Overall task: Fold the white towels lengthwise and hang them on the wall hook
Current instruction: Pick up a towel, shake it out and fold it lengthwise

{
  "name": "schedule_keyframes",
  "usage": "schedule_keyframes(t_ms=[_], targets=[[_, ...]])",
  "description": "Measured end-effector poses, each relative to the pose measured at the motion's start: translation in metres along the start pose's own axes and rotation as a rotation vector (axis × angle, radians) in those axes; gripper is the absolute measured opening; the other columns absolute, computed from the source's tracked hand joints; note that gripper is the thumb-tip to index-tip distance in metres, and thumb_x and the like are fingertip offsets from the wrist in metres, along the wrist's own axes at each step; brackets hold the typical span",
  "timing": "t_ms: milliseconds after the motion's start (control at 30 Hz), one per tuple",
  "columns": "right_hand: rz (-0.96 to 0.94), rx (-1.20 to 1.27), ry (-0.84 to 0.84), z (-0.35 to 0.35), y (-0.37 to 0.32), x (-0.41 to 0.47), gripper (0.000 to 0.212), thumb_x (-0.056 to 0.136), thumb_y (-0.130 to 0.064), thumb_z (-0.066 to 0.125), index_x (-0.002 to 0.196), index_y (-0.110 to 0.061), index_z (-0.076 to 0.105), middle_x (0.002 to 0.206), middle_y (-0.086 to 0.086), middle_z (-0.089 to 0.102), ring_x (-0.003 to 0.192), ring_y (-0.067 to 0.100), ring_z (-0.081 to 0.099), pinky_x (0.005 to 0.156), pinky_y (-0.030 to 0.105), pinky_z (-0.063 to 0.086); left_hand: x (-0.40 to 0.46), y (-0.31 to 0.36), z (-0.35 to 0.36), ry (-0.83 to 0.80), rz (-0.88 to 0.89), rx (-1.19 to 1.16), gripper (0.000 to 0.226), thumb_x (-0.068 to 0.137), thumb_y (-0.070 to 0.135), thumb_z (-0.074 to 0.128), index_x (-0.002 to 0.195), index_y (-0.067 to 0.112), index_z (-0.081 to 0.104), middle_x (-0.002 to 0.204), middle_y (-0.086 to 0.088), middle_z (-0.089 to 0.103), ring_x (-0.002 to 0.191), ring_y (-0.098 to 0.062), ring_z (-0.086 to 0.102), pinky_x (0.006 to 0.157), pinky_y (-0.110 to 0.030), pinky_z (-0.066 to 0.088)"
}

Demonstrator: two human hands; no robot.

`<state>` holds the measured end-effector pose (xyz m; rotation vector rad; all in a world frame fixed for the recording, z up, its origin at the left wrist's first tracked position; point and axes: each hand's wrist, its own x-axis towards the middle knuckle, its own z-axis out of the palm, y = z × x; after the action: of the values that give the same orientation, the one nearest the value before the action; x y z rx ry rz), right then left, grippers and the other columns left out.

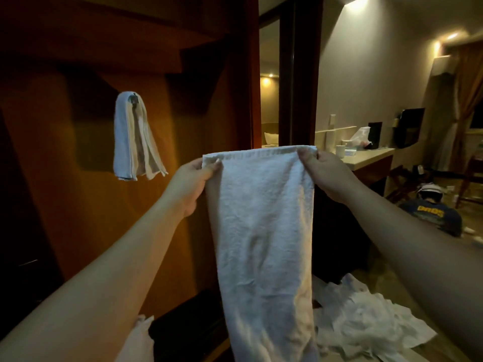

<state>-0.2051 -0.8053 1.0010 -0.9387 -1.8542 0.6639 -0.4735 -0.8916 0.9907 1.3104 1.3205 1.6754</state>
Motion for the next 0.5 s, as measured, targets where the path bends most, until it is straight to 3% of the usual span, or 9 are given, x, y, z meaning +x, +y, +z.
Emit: schedule_keyframes(t_ms=[67, 133, 233, 333, 433, 500], targets=[[-0.004, 0.035, 0.018, 0.001, -0.003, 0.001, 0.043, 0.096, -0.067, 0.042, 0.086, -0.032, 0.065, 0.069, -0.027, 0.070, 0.065, -0.011, 0.065, 0.047, 0.006, 0.043, 0.001, 0.013, -0.003, -0.008, -0.009, -0.014, 0.013, 0.092, 0.032, 0.067, 0.092, 0.029, 0.080, 0.100, 0.002, 0.078, 0.093, -0.016, 0.074, 0.098, -0.046, 0.050], [-0.005, 0.073, 0.029, 0.002, -0.007, 0.003, 0.045, 0.096, -0.067, 0.043, 0.089, -0.029, 0.067, 0.069, -0.033, 0.068, 0.064, -0.014, 0.064, 0.046, 0.003, 0.041, 0.002, 0.024, -0.005, -0.011, -0.023, -0.042, 0.018, 0.091, 0.034, 0.068, 0.103, 0.024, 0.077, 0.105, -0.001, 0.077, 0.100, -0.022, 0.073, 0.103, -0.049, 0.047], [0.003, 0.070, 0.079, 0.005, -0.011, 0.008, 0.052, 0.092, -0.073, 0.041, 0.096, -0.029, 0.069, 0.076, -0.029, 0.071, 0.069, -0.010, 0.066, 0.057, 0.018, 0.048, 0.007, 0.034, -0.006, 0.004, -0.041, -0.057, 0.017, 0.089, 0.034, 0.069, 0.101, 0.024, 0.076, 0.103, -0.002, 0.078, 0.098, -0.025, 0.074, 0.102, -0.049, 0.048], [0.022, -0.006, 0.083, 0.016, -0.006, 0.011, 0.040, 0.097, -0.069, 0.040, 0.091, -0.036, 0.063, 0.081, -0.012, 0.072, 0.080, 0.003, 0.068, 0.064, 0.024, 0.043, 0.011, 0.028, -0.003, 0.115, -0.092, -0.036, 0.013, 0.091, 0.033, 0.070, 0.101, 0.027, 0.070, 0.099, -0.001, 0.077, 0.100, -0.028, 0.070, 0.100, -0.050, 0.050], [0.067, -0.070, 0.050, 0.030, 0.001, 0.013, 0.038, 0.099, -0.066, 0.038, 0.090, -0.037, 0.061, 0.092, -0.010, 0.069, 0.089, 0.010, 0.065, 0.072, 0.028, 0.047, 0.011, 0.013, -0.001, 0.158, -0.183, -0.059, 0.034, 0.092, 0.032, 0.068, 0.124, 0.020, 0.064, 0.104, -0.004, 0.075, 0.098, -0.027, 0.071, 0.096, -0.048, 0.053], [0.118, -0.042, 0.015, 0.038, 0.006, 0.016, 0.040, 0.099, -0.066, 0.039, 0.096, -0.035, 0.064, 0.096, -0.008, 0.070, 0.091, 0.012, 0.066, 0.083, 0.035, 0.053, 0.011, 0.004, -0.003, 0.185, -0.231, -0.053, 0.035, 0.092, 0.032, 0.069, 0.123, 0.018, 0.064, 0.099, -0.005, 0.077, 0.092, -0.026, 0.073, 0.092, -0.046, 0.056]])
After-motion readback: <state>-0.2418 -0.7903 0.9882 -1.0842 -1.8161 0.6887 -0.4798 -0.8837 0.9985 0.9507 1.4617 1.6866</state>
